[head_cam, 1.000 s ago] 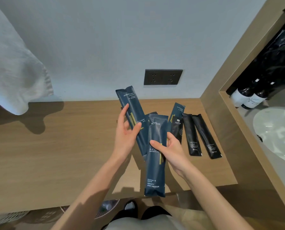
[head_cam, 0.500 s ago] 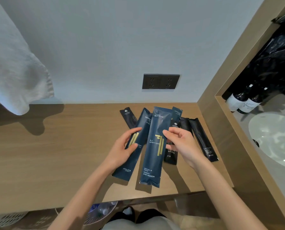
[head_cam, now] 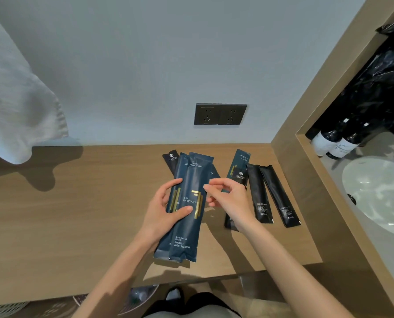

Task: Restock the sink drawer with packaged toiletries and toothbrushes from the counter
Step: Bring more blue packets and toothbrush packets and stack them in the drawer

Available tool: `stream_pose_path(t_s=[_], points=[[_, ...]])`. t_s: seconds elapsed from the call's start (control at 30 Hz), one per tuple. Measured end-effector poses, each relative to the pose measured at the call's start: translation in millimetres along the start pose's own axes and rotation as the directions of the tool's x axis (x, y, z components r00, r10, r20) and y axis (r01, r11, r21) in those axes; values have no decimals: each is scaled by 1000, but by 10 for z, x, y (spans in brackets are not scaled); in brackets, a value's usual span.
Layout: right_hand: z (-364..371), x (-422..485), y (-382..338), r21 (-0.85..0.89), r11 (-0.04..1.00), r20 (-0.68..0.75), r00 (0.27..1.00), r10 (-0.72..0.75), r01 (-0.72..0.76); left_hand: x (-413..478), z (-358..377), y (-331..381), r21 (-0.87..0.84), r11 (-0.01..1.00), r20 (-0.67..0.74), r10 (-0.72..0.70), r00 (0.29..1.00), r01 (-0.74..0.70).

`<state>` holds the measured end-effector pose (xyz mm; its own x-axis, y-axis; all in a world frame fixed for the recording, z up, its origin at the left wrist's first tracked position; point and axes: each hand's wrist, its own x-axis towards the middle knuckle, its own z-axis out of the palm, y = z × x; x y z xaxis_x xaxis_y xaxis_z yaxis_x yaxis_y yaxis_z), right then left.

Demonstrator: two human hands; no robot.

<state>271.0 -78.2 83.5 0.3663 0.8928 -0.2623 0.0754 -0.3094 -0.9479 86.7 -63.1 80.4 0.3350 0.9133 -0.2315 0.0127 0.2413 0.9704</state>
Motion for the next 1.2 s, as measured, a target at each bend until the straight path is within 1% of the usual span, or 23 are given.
stream_pose_path(t_s=[0.03,0.1,0.17,0.23,0.3,0.33,0.4,0.47,0.53,0.6,0.77,0.87,0.93,1.0,1.07,1.13,1.2], points=[[-18,56,35,-47,999,1,1000,-19,19,19,-43,9,-2,1000,-11,-6,1000,6],[-92,221,152,-207,978,-5,999,-43,41,67,-140,40,-17,1000,-36,-14,999,13],[-182,395,287,-327,945,-14,1000,-3,-2,126,-234,77,-28,999,-51,-18,999,17],[-232,536,437,-403,914,-9,999,39,-39,196,-309,111,-24,1000,-55,-18,998,17],[-235,631,599,-495,869,18,999,32,-19,271,-368,138,-18,1000,-58,-14,998,13],[-227,672,698,-545,838,46,998,33,-3,310,-388,145,-18,1000,-58,-11,998,10],[-210,727,893,-643,766,88,993,84,-8,368,-418,164,-13,1000,-55,-3,998,2],[-210,807,1031,-744,667,56,992,116,-36,440,-428,176,2,1000,-45,15,999,-15],[-222,886,1079,-815,576,-3,994,107,-65,506,-420,185,20,999,-34,30,999,-30],[-239,951,1075,-841,532,-48,992,116,-103,570,-401,186,17,1000,-30,21,999,-21],[-279,1139,1052,-855,484,-115,978,175,-187,672,-315,185,0,1000,-12,-11,1000,11],[-265,1216,1042,-878,450,-96,980,175,-166,722,-279,171,6,1000,5,-23,1000,23],[-224,1214,1039,-886,446,-63,985,158,-128,760,-265,160,-4,999,9,-39,999,39],[-161,1157,1028,-875,473,-34,988,154,-103,789,-255,149,-10,998,2,-55,998,55],[-110,1090,998,-852,515,-40,993,113,-93,812,-248,140,-11,998,-9,-69,998,69],[-84,1053,960,-839,537,-78,996,41,-88,830,-247,125,-13,996,-14,-87,996,87],[-66,1057,926,-809,575,-131,991,29,-124,836,-251,110,-18,994,-16,-104,994,103]])
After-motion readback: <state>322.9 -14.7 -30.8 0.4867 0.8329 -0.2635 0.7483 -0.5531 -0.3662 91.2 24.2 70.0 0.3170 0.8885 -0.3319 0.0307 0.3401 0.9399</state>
